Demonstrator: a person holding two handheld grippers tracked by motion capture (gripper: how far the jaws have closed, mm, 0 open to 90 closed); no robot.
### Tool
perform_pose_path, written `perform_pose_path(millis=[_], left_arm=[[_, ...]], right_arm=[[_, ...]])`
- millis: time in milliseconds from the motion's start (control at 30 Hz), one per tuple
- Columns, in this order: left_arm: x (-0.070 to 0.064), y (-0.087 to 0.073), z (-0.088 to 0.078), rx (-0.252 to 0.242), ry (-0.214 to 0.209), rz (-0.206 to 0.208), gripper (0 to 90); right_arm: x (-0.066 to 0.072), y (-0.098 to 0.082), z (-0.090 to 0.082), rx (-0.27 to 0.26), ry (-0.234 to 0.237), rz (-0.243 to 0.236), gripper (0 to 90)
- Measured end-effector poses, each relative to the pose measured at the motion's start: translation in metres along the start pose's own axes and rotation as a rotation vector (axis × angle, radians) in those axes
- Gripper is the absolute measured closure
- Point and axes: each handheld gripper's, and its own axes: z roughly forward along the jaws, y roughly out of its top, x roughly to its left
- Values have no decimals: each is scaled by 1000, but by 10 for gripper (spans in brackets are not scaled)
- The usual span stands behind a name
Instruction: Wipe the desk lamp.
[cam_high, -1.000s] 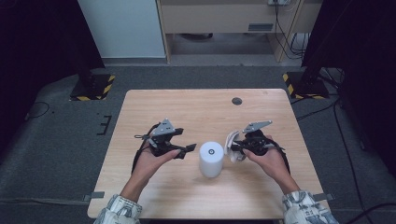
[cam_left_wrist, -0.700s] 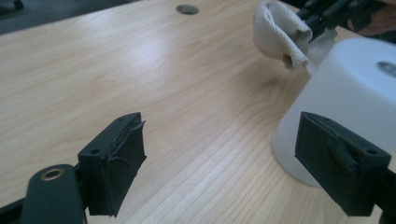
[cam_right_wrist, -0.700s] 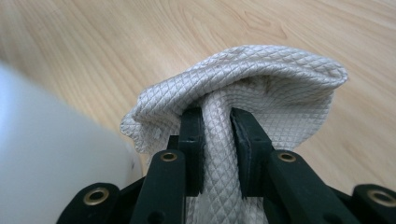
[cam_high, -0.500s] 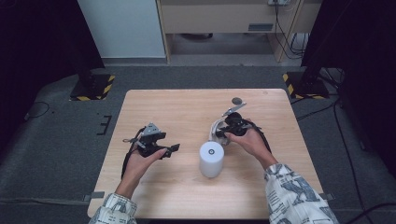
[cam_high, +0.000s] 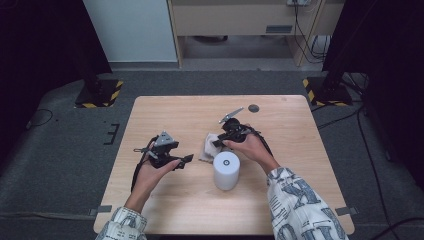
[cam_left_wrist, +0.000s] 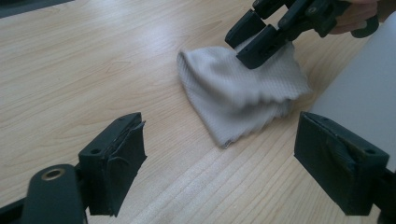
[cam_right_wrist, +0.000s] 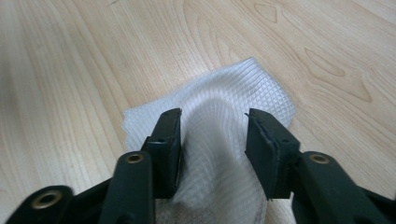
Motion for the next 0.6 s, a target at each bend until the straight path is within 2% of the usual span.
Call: perform_pose_path(millis=[167,233,300,433,533,600], left_arm=[[0,3,-1,-8,6,3,159],[-1,6,0,-14,5,2,160],[-2,10,4,-10,7,11,160],[-3,21,19,4,0,37,158],[-4,27,33,14,-3,55,159],[-3,31,41,20,-10,61,162]], right_arm=[[-2,-1,-13,-43,0,5,441],[-2,-1,-21,-54,-16,2,422],[-3,-2,-29,-52,-53,2,406],[-5,-16,-49,-68,-99,26,404],[-8,-33,-63,-88,-143,61,396],[-8,-45,-71,-98,-171,63,376]])
